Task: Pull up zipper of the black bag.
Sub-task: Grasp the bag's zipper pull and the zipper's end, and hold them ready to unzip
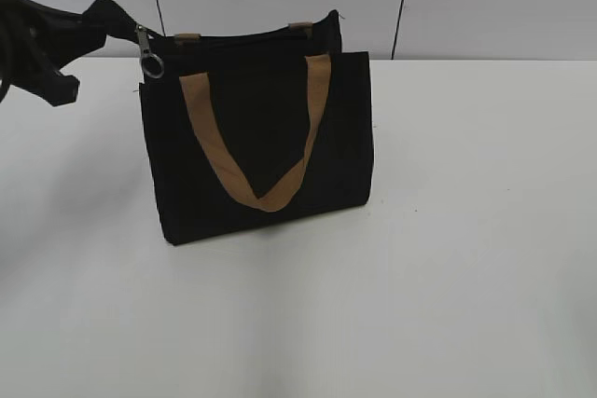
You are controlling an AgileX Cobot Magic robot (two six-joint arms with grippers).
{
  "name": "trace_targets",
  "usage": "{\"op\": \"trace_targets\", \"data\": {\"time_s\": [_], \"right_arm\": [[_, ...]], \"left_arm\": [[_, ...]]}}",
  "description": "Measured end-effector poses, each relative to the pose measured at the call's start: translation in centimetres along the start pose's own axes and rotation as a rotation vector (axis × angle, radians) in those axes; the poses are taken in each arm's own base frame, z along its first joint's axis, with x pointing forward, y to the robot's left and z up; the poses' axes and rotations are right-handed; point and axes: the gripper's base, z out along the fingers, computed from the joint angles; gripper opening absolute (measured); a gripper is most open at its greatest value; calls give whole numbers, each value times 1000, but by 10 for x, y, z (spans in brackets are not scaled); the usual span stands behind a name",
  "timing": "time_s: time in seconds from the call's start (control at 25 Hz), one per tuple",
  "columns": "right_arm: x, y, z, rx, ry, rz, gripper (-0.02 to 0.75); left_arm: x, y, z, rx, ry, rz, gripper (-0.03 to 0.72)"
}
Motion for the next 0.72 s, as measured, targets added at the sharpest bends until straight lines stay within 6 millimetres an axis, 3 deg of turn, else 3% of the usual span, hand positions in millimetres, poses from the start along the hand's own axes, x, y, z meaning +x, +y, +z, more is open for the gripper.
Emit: {"op": "trace_targets", "data": {"time_s": [0.72], "right_arm": [[0, 1, 0, -12, -2, 5, 393]], "left_arm": [[-9, -2, -1, 24, -101, -44, 22]]}}
